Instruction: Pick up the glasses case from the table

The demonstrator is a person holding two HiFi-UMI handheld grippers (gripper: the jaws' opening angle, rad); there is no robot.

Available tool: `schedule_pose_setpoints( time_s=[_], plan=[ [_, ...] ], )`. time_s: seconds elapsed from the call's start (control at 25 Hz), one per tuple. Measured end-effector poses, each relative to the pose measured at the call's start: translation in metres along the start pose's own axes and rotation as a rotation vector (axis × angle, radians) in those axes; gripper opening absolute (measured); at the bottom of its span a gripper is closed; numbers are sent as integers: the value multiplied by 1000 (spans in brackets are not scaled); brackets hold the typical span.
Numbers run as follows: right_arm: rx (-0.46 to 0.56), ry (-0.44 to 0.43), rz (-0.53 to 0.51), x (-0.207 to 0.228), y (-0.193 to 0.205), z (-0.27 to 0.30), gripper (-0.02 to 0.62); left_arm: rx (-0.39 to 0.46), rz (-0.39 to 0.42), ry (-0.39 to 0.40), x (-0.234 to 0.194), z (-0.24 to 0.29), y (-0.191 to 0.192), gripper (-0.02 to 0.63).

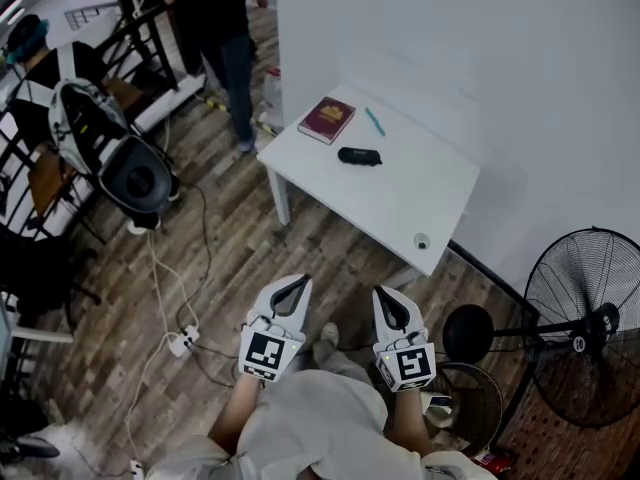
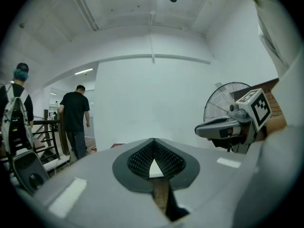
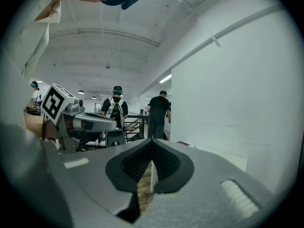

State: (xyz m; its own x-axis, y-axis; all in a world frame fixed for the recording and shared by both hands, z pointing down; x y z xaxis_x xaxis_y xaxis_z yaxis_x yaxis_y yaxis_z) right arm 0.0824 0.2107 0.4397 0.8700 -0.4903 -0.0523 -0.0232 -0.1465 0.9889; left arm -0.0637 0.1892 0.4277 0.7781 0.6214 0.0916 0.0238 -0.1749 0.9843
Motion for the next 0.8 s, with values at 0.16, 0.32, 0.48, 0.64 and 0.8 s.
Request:
schedule_pose_setpoints(
  time_s=[0.16, 0.32, 0.48, 0.64, 0.8],
  plan=[
    [-11, -35, 21, 25, 3, 24, 3, -14, -7, -19, -9, 33, 1, 17],
    [-10, -64, 32, 51, 2, 47, 3, -23, -23, -44, -19, 66, 4, 17],
    [-9, -79, 41, 77, 2, 63, 3, -27, -23, -55, -25, 95, 6, 17],
    [-10, -101, 46, 104, 4, 78, 3, -37, -24, -77, -30, 119, 12, 17],
    [-15, -113, 41, 120, 7, 93, 3, -55, -28, -86, -35, 133, 20, 17]
  ],
)
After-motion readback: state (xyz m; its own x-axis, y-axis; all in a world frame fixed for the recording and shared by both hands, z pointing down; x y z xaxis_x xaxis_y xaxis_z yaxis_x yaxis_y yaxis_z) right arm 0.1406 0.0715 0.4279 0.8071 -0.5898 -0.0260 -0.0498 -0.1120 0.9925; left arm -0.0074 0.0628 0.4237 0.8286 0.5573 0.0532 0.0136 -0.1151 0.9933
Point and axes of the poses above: the fingertips, and each gripper's own axes: z forward along the fingers, x to its right, y out of its underside, the point moved 2 cm from there along -z, backward along the fingers, and after that the axes turned 15 degrees about x, right-handed, at the moved point
